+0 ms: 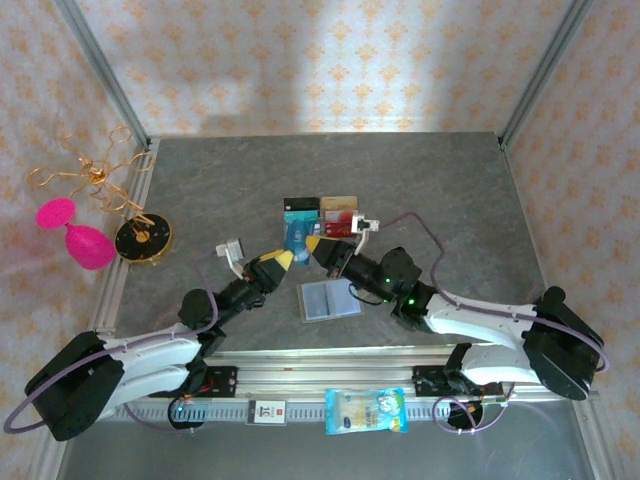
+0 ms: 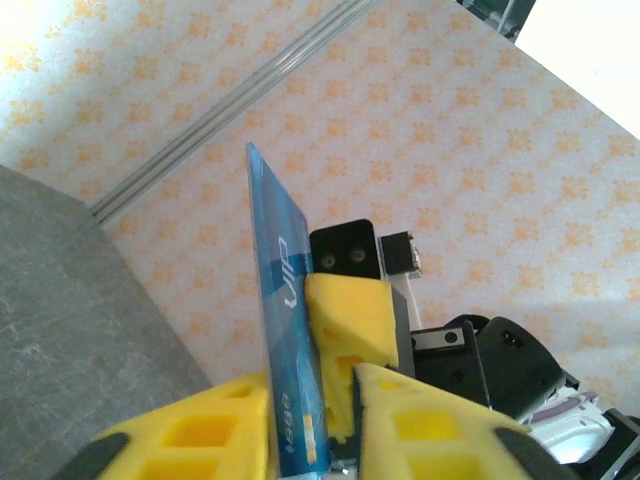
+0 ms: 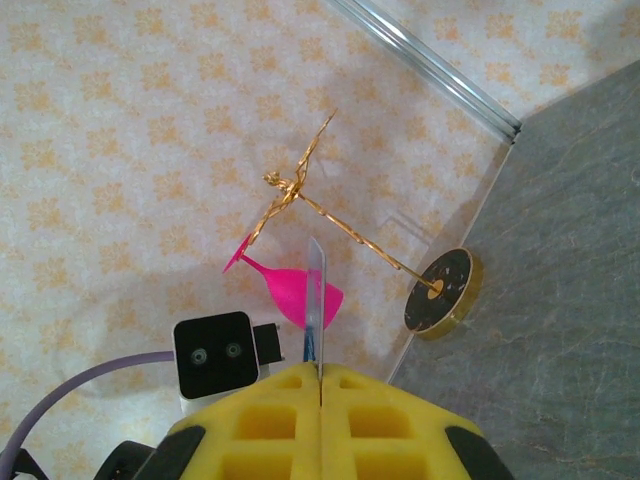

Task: Take the credit cards out of the card holder

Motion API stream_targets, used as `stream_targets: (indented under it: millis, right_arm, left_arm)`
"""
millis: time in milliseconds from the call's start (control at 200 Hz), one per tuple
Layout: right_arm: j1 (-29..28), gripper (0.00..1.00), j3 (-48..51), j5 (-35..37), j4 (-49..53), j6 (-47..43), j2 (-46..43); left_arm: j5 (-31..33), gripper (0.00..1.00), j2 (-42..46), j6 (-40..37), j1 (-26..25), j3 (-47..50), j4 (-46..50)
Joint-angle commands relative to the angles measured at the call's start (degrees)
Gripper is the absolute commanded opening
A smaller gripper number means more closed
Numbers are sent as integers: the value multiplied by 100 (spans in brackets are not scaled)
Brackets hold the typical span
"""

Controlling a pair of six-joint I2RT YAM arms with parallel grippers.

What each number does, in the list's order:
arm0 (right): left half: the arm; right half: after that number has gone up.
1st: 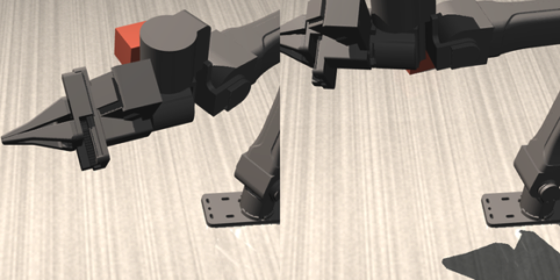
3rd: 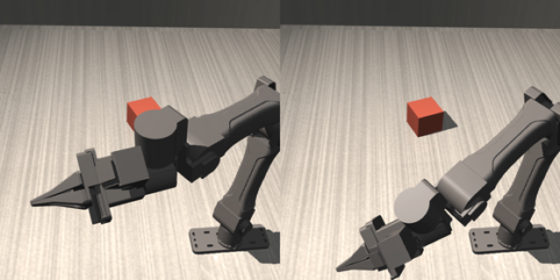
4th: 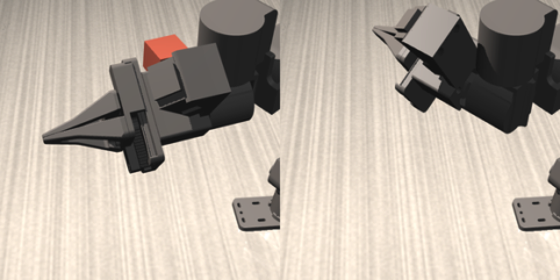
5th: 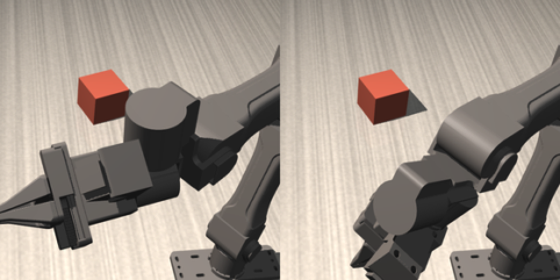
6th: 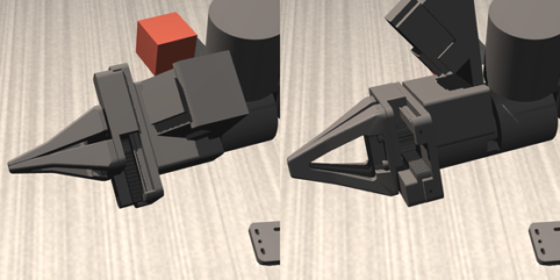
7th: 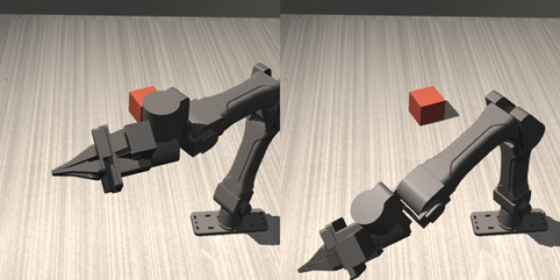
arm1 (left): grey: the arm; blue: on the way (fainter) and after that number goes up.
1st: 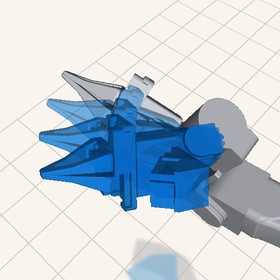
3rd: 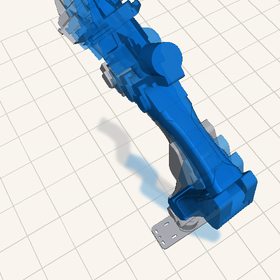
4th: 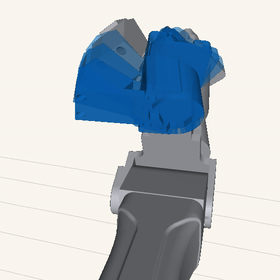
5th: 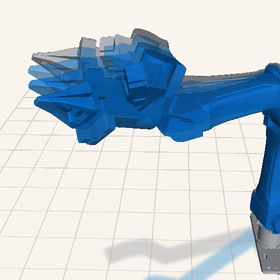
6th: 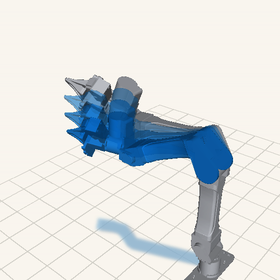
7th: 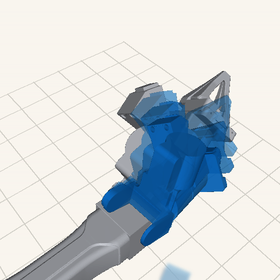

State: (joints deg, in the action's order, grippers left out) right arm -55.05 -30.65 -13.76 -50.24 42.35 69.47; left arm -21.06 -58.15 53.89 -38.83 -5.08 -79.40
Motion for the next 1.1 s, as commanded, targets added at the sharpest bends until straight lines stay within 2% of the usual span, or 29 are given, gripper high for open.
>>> stream_targets:
  millis: [0,120,210,255,280,335,405,506,591,701,836,886,1001,1096]
  right_arm:
    - [-104,0,-141,284,-223,52,119]
    - [-161,0,-160,487,-187,104,207]
    - [-158,0,-184,586,-77,125,211]
    - [-164,0,-216,590,51,104,188]
    - [-164,1,-242,603,176,62,148]
    - [-157,7,-370,737,744,-116,-44]
    - [-54,8,-539,810,1564,-480,-410]
    - [470,8,-702,691,2993,-628,-821]
    - [1030,8,-561,523,3756,-613,-1191]
    - [1573,8,-245,384,4367,-571,-1645]
    - [1989,8,175,300,4619,-536,-2088]
    - [2164,8,331,185,4607,-517,-2198]
    - [2530,7,489,-23,4673,-503,-2381]
    - [2804,7,560,-100,4731,-575,-2515]
  left_arm:
    - [-235,17,-87,42,36,-44,-630]
    - [-293,16,-250,115,37,-79,-792]
    - [-259,8,-279,128,36,-54,-846]
    - [-283,0,-261,90,48,-69,-790]
    - [-312,0,-238,39,50,-91,-711]
    - [-425,0,-149,-48,100,-203,-323]
    - [-586,0,29,-222,195,-363,269]
    - [-903,0,269,-756,384,-802,1618]
    - [-1156,0,268,-1734,440,-1469,3230]
    - [-1355,0,-185,-3084,446,-2494,5176]
    - [-1556,0,-1076,-4721,448,-3920,7121]
    - [-1441,0,-1386,-5382,451,-4372,7815]
    - [-1250,0,-1960,-6905,455,-5149,8985]
    - [-1433,0,-2221,-7760,455,-5357,9288]
